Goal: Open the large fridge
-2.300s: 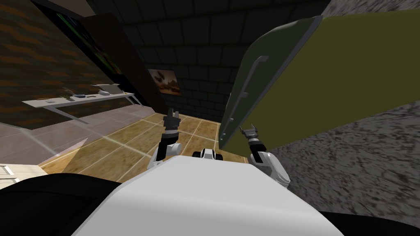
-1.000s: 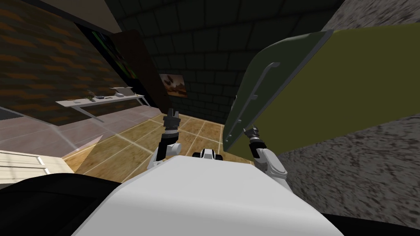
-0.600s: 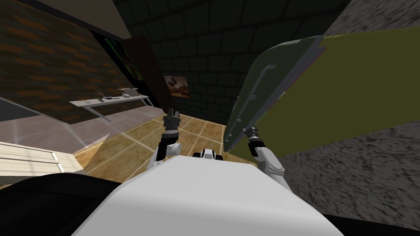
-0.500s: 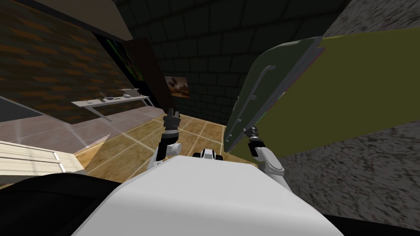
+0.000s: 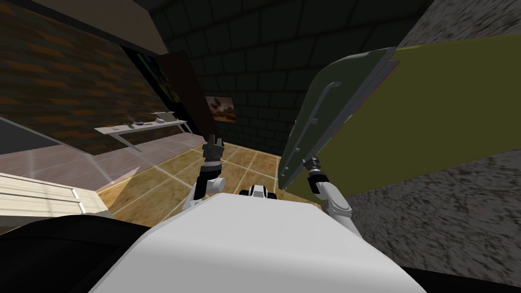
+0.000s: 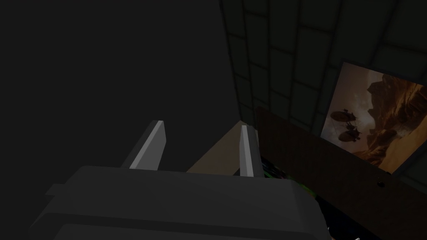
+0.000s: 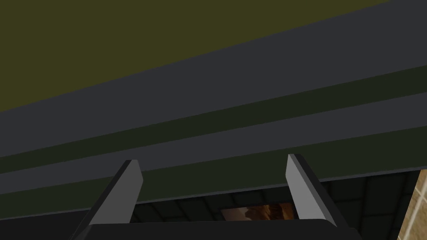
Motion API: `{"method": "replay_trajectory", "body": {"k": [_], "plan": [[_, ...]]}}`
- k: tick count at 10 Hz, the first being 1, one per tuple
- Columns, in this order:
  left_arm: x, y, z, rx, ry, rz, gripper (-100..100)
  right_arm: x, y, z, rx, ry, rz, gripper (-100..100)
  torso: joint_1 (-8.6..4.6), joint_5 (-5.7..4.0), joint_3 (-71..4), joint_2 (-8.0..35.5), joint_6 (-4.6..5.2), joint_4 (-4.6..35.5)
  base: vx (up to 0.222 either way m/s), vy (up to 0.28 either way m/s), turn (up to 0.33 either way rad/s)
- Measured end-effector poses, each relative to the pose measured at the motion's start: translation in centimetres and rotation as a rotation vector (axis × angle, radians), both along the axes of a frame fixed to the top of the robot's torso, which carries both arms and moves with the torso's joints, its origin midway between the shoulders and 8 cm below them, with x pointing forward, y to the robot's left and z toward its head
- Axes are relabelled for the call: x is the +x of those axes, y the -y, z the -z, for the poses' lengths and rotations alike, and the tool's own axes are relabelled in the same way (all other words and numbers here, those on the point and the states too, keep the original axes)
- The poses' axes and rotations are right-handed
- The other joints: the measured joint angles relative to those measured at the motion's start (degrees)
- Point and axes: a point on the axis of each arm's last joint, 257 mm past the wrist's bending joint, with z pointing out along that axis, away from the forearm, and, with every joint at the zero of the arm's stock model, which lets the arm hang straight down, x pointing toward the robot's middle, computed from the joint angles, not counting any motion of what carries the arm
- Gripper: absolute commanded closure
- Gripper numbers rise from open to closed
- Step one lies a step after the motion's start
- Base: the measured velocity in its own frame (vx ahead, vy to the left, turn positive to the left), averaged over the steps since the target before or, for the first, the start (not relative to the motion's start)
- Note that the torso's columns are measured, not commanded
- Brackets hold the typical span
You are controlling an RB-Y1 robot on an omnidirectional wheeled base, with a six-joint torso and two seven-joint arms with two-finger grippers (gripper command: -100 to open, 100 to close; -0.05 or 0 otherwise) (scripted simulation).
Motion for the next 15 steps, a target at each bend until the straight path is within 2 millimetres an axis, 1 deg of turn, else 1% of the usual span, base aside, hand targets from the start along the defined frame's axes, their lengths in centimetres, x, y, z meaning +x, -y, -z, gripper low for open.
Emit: {"method": "replay_trajectory", "body": {"k": [2,4,6,7,8,9,10,11,12,13,14,15], "plan": [[0.0,0.0,0.0,0.000,0.000,0.000,0,-0.1,0.6,0.3,-0.069,-0.019,0.008,-100,-0.31,-0.37,0.1,0.0,-0.15,0.2,-0.006,0.038,0.019],[0.0,0.0,0.0,0.000,0.000,0.000,0,-0.1,1.3,0.5,-0.126,-0.030,0.023,-100,-0.55,-0.44,0.1,0.0,-0.21,0.2,0.004,0.039,0.005],[0.0,0.0,0.0,0.000,0.000,0.000,0,0.0,1.4,0.5,-0.149,-0.035,0.024,-100,-0.54,-0.41,0.1,0.0,-0.23,0.3,-0.012,0.020,-0.014],[0.0,0.0,0.0,0.000,0.000,0.000,0,0.0,1.4,0.4,-0.145,-0.033,0.025,-100,-0.57,-0.60,0.2,0.2,-0.03,0.2,0.018,0.033,-0.080],[0.0,0.0,0.0,0.000,0.000,0.000,0,-0.2,1.9,0.4,-0.142,-0.037,0.026,-100,-0.68,-0.72,0.3,0.3,0.06,0.3,0.056,0.054,-0.081],[0.0,0.0,0.0,0.000,0.000,0.000,0,-0.3,2.6,0.5,-0.141,-0.046,0.026,-100,-0.75,-0.74,0.3,0.2,-0.16,0.4,-0.002,0.030,-0.069],[0.0,0.0,0.0,0.000,0.000,0.000,0,-0.4,2.7,0.5,-0.140,-0.046,0.029,100,-0.81,-0.87,0.4,0.4,-0.10,0.3,-0.048,-0.022,0.075],[0.0,0.0,0.0,0.000,0.000,0.000,0,-0.2,2.1,0.5,-0.139,-0.040,0.028,100,-0.95,-0.98,0.6,0.6,-0.13,0.3,-0.043,-0.009,0.016],[0.0,0.0,0.0,0.000,0.000,0.000,0,-0.2,1.9,0.4,-0.139,-0.037,0.026,100,-0.92,-0.98,0.6,0.7,0.19,0.3,0.158,0.110,0.266],[0.0,0.0,0.0,0.000,0.000,0.000,0,-1.4,2.9,2.1,-0.120,-0.072,0.042,100,-0.72,-1.23,0.3,0.0,-0.03,-0.1,0.248,0.196,0.308],[0.0,0.0,0.0,0.000,0.000,0.000,0,-2.4,3.7,4.1,-0.107,-0.107,0.056,100,-1.08,-1.66,-0.3,-1.0,-0.34,-0.7,0.146,0.147,0.086],[0.0,0.0,0.0,0.000,0.000,0.000,0,-3.1,3.7,6.1,-0.097,-0.143,0.039,100,-2.06,-2.06,-0.4,-1.1,-0.09,-0.9,0.041,0.096,0.007]]}}
